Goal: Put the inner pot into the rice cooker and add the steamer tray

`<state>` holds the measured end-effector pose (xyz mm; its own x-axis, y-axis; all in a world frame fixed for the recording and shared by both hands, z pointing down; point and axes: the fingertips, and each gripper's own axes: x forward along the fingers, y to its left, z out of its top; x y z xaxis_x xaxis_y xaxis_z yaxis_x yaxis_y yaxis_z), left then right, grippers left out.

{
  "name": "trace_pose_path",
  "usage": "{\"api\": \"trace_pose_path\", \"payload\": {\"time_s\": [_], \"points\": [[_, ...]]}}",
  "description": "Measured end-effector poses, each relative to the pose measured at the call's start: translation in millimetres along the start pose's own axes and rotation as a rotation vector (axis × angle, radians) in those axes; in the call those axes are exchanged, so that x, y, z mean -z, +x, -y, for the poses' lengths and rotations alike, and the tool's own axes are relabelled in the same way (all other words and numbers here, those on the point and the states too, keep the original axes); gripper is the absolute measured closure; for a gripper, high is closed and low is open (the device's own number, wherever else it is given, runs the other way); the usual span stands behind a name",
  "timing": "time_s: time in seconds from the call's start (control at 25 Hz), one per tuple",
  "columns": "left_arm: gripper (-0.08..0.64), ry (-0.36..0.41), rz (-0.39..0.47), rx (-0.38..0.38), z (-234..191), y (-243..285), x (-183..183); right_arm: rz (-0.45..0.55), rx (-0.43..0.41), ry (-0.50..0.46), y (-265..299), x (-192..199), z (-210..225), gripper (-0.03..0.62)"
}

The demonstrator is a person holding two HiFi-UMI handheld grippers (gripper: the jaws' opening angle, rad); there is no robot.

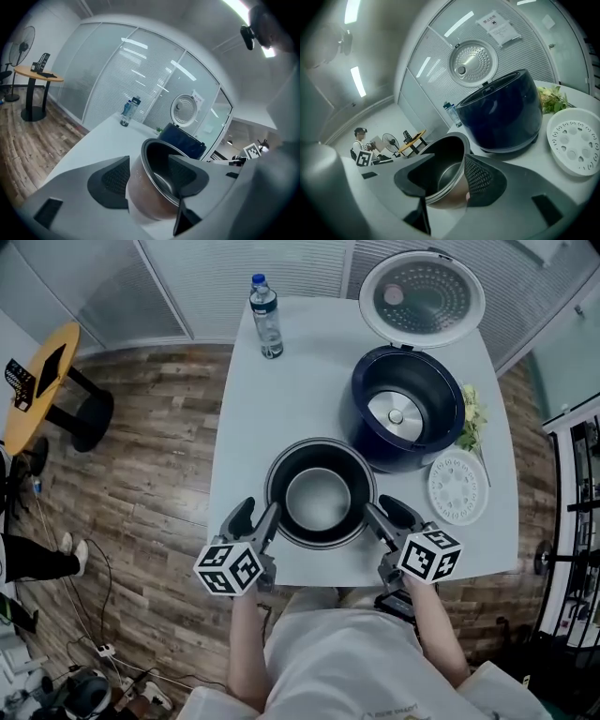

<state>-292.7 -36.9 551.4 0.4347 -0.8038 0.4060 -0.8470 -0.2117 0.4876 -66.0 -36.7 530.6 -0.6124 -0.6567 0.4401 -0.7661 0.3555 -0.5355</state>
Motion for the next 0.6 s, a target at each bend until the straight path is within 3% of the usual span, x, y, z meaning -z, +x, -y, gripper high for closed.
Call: {"api": "trace_pose_path", "payload": {"time_s": [0.24, 0.6], "points": [[0.308, -0.002, -0.049, 0.014, 0, 14, 3, -0.027, 0.023, -0.012, 8, -6, 14, 0.387], [0.310, -0.007, -0.067, -0.030, 3, 18, 10, -0.067, 0.013, -0.012, 17, -2, 26, 0.388]]}}
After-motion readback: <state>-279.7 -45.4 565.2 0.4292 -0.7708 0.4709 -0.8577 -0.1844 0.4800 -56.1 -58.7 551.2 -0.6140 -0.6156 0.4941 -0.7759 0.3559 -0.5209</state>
